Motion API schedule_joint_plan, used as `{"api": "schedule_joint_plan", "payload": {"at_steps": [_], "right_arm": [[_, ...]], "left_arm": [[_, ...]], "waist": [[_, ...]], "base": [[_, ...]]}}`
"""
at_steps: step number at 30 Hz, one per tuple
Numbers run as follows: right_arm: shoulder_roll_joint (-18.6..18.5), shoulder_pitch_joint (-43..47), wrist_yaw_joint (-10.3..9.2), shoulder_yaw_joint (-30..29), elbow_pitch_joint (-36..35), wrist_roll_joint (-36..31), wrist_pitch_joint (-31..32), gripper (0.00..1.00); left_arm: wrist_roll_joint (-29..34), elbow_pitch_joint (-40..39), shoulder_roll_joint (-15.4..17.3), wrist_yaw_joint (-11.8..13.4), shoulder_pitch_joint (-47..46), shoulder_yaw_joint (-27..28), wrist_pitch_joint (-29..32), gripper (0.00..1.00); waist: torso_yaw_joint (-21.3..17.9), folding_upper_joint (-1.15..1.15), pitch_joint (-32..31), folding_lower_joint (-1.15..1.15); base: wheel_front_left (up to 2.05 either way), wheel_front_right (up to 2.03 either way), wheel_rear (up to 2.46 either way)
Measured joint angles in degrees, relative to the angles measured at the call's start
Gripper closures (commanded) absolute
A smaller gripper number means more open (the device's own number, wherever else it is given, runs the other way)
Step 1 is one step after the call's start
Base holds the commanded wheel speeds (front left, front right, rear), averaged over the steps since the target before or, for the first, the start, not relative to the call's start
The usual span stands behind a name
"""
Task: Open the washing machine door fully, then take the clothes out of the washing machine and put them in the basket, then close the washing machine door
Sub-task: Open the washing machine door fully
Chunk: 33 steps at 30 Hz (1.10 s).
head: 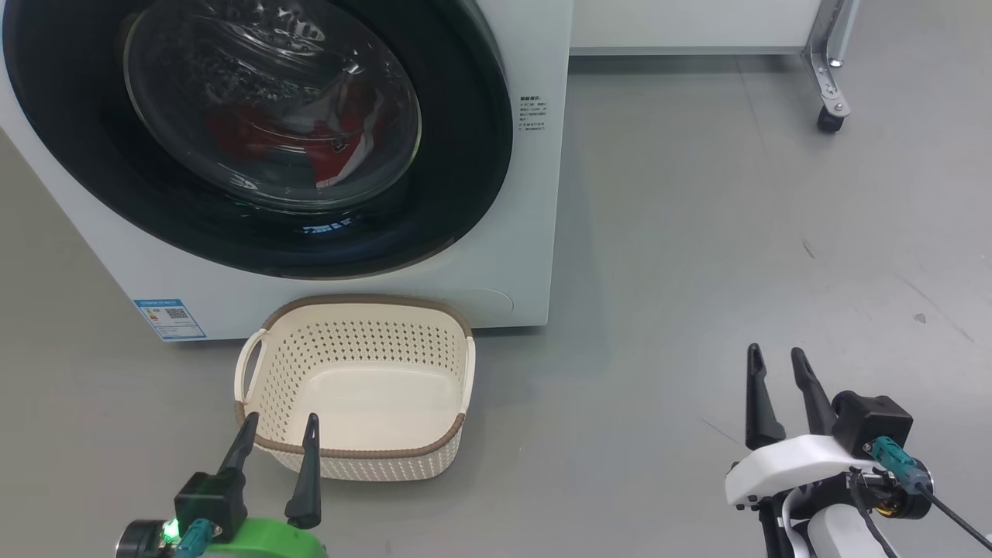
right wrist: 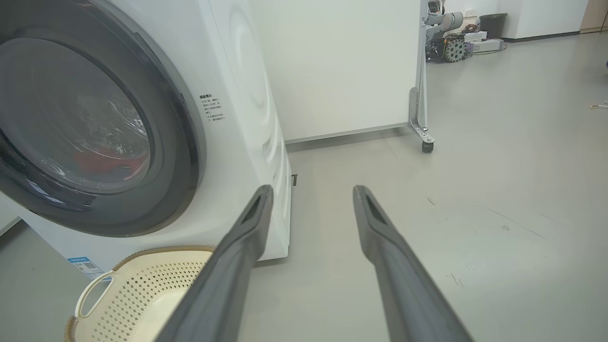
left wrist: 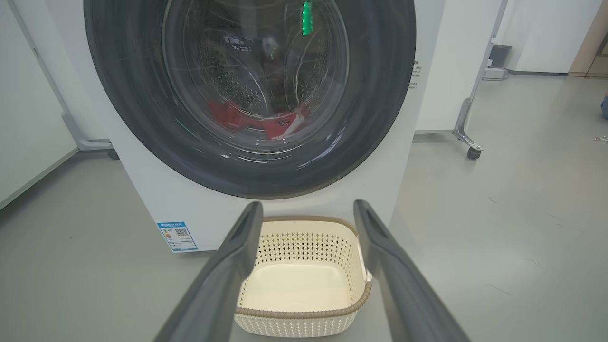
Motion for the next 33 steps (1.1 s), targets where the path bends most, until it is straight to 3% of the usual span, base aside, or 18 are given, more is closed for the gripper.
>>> {"api": "schedule_joint_plan", "payload": {"at_steps": [6,10,15,20,26,33], "right_arm": [[0.0,-0.2,0.14,-0.1,-0.5,0.1,0.0,1.00],[0.2,-1.7,1.27,-1.2,-0.9,2.7,0.0,1.00],[0.8,-4.0,3.32,-4.7,-2.2,12.5,0.6,1.00],[1.1,-8.1,5.65,-10.9,-2.5,28.7,4.0,1.00],[0.9,-14.5,6.08,-12.4,-2.5,42.3,9.0,1.00],[0.8,-21.8,5.95,-15.6,-2.3,49.5,14.3,1.00]], "left_arm": [[0.0,-0.3,0.0,0.2,-0.4,-0.4,0.0,0.00],[0.0,-0.7,0.0,0.1,-1.1,-0.8,0.0,0.00],[0.1,-1.1,0.0,0.1,-1.8,-1.5,0.0,0.00],[1.1,-1.5,0.0,0.1,-3.9,-2.2,0.0,0.00],[1.1,-1.9,0.0,-0.1,-6.2,-3.4,0.0,0.00],[1.0,-2.0,0.0,-0.7,-8.8,-5.0,0.0,0.00]], "waist": [[0.3,0.00,0.9,0.00],[0.7,0.00,1.9,0.00],[1.3,0.00,3.8,0.00],[2.6,0.00,6.7,0.00],[4.6,0.00,10.0,0.00],[8.1,0.00,13.2,0.00]], "base": [[0.00,0.00,0.00],[0.00,0.00,0.00],[0.00,0.00,0.00],[0.00,0.00,0.00],[0.00,0.00,0.00],[0.00,0.00,0.00]]}}
